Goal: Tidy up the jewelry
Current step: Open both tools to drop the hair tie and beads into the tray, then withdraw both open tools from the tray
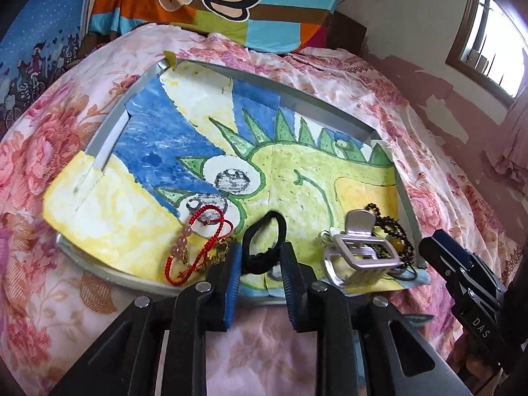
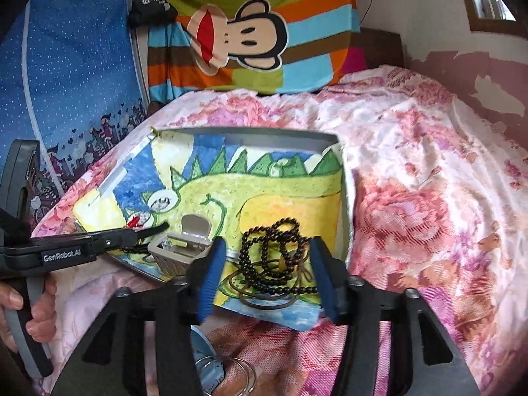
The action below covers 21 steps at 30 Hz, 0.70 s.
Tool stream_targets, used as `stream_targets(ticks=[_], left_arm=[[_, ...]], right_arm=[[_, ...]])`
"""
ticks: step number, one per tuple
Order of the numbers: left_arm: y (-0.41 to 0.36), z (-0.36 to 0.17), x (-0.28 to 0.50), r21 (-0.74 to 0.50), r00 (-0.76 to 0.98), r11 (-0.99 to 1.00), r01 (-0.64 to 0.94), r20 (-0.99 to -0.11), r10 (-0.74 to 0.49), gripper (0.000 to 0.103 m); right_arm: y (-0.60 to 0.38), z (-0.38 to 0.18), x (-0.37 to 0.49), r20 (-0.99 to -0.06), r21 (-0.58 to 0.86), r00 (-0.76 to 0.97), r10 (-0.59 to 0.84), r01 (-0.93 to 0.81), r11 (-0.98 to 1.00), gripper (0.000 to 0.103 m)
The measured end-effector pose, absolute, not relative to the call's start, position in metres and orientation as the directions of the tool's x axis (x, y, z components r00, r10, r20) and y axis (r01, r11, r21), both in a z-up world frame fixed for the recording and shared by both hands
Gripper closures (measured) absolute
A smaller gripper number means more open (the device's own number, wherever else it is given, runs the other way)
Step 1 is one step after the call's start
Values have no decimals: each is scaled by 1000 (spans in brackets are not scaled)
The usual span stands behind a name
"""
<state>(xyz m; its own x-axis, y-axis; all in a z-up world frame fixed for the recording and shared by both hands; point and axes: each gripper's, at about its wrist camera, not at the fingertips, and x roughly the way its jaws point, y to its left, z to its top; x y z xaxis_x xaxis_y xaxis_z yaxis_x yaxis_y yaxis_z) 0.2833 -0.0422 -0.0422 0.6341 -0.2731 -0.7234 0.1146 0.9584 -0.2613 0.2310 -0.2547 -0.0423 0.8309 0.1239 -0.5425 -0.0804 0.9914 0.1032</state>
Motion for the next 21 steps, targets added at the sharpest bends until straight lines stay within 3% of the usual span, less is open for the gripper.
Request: stream_targets(ticks=[2,4,6,7,11,15,21], left_arm=[[-42,-38,277,-258,642,959,120,-716,-273,79],[-43,-32,270,-246,652,961,124,-710,-266,70],[-43,-27,261,-241,671,962,126,-694,-262,44],[-42,-25,257,-245,685,962,123,-681,-261,40],[-39,-16,244,-252,709,960,120,-656,-261,37],[-33,-5,223,-268,748,958,100,-615,-250,17],[-26,8,185,-272,804,958,95,-547,-235,6]], right_arm=[[-257,-36,223,-522,100,845,114,-72,992,49],[-260,-31,216,-500,100,859,107,-66,993,44],[-263,-25,208,-474,105,874,103,-60,993,37],[-264,-22,202,-460,103,882,101,-60,993,35],[-268,-11,186,-423,91,902,88,-54,994,28],[-273,-2,166,-383,95,919,94,-61,994,14],[-277,7,132,-344,89,933,102,-76,993,2]])
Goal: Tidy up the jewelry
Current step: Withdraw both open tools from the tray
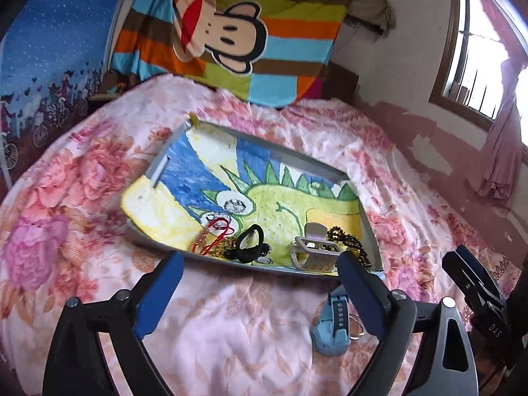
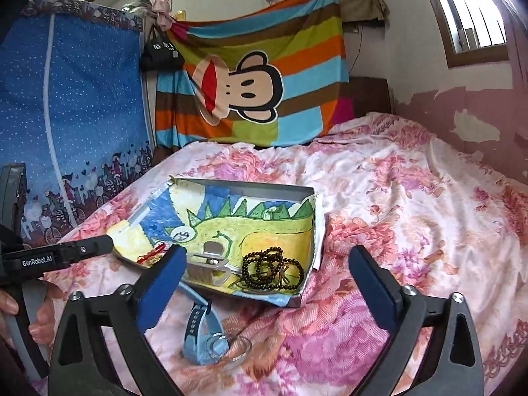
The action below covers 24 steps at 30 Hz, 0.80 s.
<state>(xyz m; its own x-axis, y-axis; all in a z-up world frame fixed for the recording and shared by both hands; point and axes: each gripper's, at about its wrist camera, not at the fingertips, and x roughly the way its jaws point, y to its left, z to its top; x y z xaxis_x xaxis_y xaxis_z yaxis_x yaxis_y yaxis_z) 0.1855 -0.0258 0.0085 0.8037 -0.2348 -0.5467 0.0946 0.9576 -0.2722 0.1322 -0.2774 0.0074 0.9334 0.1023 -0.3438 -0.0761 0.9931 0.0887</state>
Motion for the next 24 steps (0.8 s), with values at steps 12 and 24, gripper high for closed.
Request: stream_targets(ticks=[12,24], left_arm=[[-28,17,93,-163,875,981,106,-454,-170,3],[-25,7,35,-109,867,987,117,-474,-155,2]], right_arm=[[-270,16,50,-290,45,947,139,-131,990,1],[-270,-2,5,-366,53,923,118,-106,993,1]])
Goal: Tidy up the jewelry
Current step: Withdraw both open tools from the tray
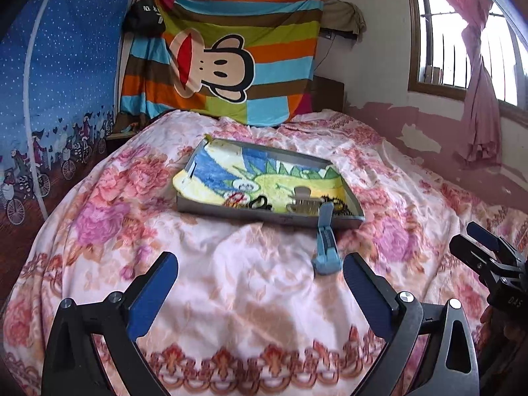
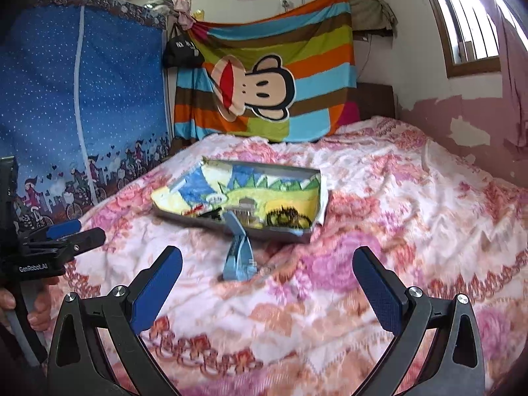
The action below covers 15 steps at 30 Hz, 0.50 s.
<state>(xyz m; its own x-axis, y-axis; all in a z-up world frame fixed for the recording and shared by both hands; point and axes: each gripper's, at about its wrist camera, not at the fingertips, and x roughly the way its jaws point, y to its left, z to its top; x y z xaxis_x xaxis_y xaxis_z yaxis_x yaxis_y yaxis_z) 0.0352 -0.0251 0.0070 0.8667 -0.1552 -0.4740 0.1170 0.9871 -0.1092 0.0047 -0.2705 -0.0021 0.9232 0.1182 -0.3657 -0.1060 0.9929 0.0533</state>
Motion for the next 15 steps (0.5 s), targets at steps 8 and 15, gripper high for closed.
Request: stream_targets(ticks=[8,15], left_arm=[[-25,-6,17,-96,836,989,115,-528,-149,2],[-28,-15,10,-70,816,992,108,-563,-128,2]], right_arm=[[-275,-24,-1,-479,57,875,78,-58,997,2],[-276,-37,1,-537,50,841,64,-44,998,2]])
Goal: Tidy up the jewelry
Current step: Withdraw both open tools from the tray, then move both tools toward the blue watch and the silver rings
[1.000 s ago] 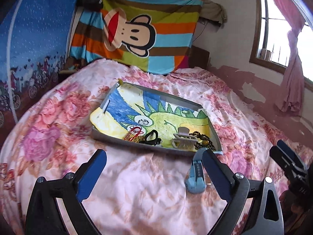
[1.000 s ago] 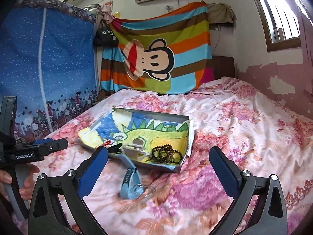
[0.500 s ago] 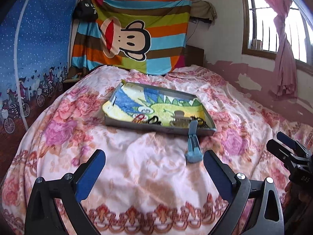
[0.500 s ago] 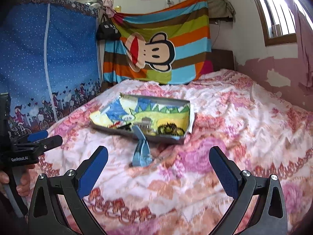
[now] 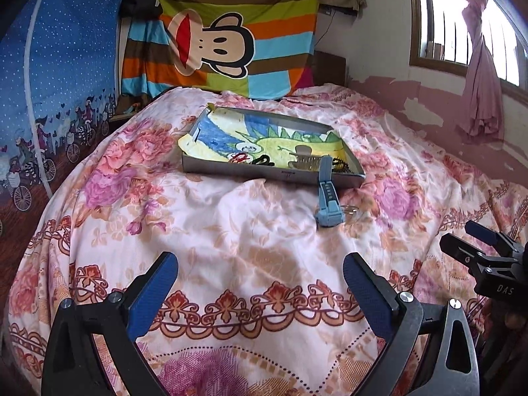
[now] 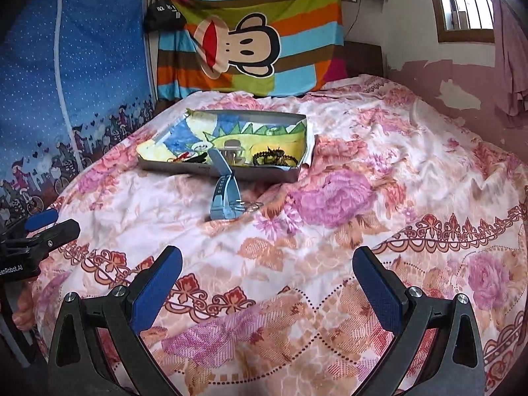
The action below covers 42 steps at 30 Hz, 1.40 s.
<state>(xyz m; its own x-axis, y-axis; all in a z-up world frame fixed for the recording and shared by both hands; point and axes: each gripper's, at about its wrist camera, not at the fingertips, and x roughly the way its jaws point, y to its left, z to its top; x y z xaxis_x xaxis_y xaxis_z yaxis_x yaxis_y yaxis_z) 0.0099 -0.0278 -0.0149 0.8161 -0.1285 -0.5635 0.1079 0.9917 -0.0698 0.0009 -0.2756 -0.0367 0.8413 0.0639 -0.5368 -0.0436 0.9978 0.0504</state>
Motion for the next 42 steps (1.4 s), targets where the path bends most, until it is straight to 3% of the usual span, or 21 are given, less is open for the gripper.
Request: stream_targets(ticks=[14,26,42], left_arm=[[-26,-22,28,-77,791,994,82,-601,-112,2],[-35,-25,85,-185,743,972,146,-629,-231,2],[-70,-32,137,-162,630,953,254,-720,-290,2]], right_arm=[[-270,-41,13,-584,32,810,58,-48,998,2],[-285,-38,55,-611,-34,791,24,-57,998,2],[-309,-51,142,-636,110,759,137,-87,990,2]])
